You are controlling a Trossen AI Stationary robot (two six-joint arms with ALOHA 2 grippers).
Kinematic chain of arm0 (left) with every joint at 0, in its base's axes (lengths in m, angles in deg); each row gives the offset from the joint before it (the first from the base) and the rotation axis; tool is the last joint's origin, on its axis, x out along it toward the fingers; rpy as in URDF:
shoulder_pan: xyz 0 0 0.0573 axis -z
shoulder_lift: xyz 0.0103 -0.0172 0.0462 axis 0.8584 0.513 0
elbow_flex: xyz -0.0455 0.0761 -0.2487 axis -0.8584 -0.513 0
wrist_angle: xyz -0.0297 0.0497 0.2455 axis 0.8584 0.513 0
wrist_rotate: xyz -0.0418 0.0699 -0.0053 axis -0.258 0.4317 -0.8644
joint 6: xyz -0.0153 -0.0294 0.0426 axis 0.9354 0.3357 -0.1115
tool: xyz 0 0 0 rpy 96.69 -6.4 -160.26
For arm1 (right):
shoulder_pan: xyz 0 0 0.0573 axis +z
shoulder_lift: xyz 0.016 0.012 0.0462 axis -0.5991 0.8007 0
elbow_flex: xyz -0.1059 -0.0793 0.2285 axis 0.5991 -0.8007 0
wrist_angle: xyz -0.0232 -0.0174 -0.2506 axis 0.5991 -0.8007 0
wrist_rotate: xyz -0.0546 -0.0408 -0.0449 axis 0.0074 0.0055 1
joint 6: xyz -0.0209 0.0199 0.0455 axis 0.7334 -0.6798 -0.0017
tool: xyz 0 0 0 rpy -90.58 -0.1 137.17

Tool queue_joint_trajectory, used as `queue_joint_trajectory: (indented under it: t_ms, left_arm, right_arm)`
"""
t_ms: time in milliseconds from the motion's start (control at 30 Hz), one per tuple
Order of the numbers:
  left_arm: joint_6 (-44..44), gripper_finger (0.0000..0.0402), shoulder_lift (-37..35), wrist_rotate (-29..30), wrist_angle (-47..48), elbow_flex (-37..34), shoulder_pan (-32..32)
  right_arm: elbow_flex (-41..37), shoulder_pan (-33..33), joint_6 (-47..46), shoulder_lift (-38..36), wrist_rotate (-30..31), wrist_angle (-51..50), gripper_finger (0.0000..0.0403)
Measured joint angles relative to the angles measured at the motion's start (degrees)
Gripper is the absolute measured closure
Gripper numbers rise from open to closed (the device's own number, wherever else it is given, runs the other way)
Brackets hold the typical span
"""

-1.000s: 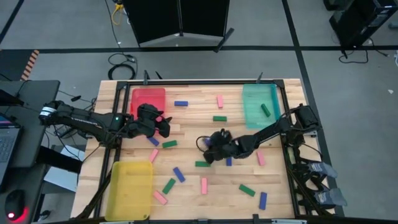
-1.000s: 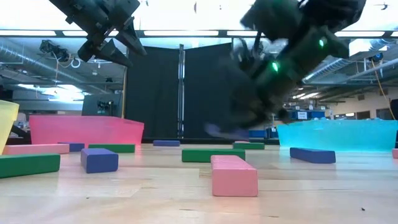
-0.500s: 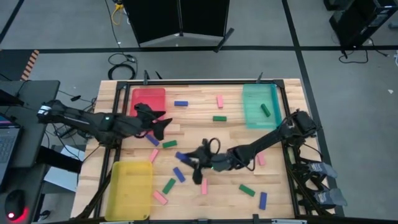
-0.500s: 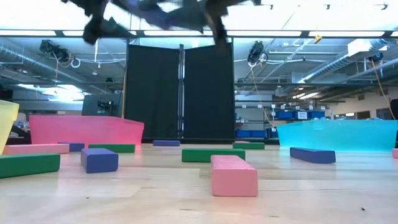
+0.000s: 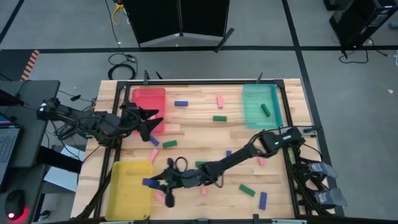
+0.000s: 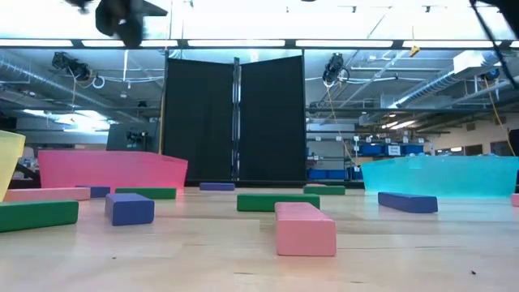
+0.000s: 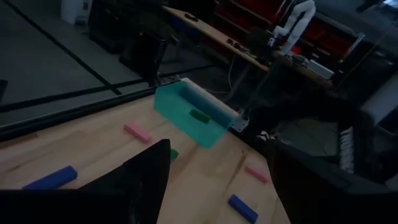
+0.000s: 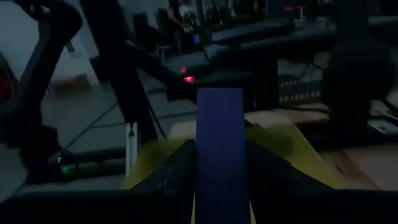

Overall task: Sort blocks
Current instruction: Put the blue block into the yellow bin, then put the green block into the blue bin

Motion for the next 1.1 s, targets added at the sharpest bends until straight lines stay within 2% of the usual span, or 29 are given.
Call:
queue_joint_trajectory:
  t_ms: [333,667,933,1000,1100]
  left_arm:
    - [-0.14,0.0131,-0.13,0.64,0.1,0.0,1.02]
    - [-1.03,0.0131,-0.13,2.35,0.08,0.0,1.02]
    - [-1.03,0.0131,-0.1,2.6,0.28,0.0,1.02]
    - [-1.01,0.0131,-0.1,2.6,0.47,0.0,1.02]
    - [-0.91,0.0131,-0.1,2.61,1.29,0.0,1.02]
  right_arm:
    - [23.19,-2.35,-0.86,16.0,-5.39,-6.89,0.0286]
    - [23.44,-4.81,-5.71,18.72,-6.09,-5.86,0.0282]
    - [23.44,-5.04,-3.93,18.72,-7.53,-6.09,0.0108]
    - [23.44,-5.1,-2.62,18.72,-7.7,-6.08,0.0084]
    - [23.44,-5.08,0.69,17.9,-7.58,-8.16,0.0072]
